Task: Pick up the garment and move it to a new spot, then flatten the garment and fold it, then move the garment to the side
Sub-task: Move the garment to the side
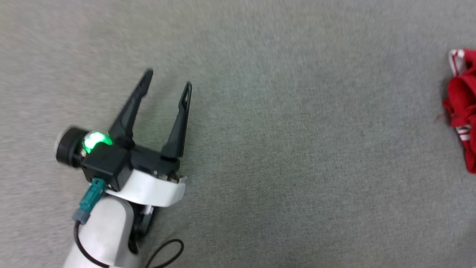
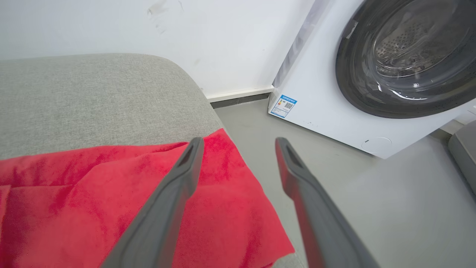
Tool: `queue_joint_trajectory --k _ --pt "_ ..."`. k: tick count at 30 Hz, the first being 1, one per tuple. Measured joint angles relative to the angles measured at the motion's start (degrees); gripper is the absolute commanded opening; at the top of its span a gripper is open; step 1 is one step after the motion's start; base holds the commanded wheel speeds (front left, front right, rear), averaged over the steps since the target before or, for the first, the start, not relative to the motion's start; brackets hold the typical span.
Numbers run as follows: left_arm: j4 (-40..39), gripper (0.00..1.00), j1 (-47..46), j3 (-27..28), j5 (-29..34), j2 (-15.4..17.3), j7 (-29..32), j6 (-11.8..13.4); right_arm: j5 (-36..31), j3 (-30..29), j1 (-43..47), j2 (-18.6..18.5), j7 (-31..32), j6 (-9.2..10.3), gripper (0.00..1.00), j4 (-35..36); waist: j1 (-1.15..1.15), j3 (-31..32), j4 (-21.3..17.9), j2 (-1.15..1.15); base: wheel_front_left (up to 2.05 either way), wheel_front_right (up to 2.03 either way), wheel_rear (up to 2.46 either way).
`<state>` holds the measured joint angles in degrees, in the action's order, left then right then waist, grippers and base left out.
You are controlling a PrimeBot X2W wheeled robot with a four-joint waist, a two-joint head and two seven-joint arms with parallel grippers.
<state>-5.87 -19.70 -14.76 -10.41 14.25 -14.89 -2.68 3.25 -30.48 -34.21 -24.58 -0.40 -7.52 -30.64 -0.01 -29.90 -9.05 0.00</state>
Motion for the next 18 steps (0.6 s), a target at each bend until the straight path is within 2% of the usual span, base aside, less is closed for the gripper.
queue_joint_trajectory --k 10,18 --pt "3.3 1.00 7.1 1.9 -1.4 -3.4 -0.1 1.7 3.5 5.4 9.2 4.0 -8.4 0.01 1.00 -0.1 -0.01 10.2 4.1 0.00 0.00 0.00 0.00" --pt "5.0 1.00 12.4 5.2 -1.5 -3.8 -0.2 3.2 3.5 10.4 15.8 11.2 -10.3 0.01 1.00 7.5 -0.01 15.9 8.5 0.00 0.00 0.00 0.00"
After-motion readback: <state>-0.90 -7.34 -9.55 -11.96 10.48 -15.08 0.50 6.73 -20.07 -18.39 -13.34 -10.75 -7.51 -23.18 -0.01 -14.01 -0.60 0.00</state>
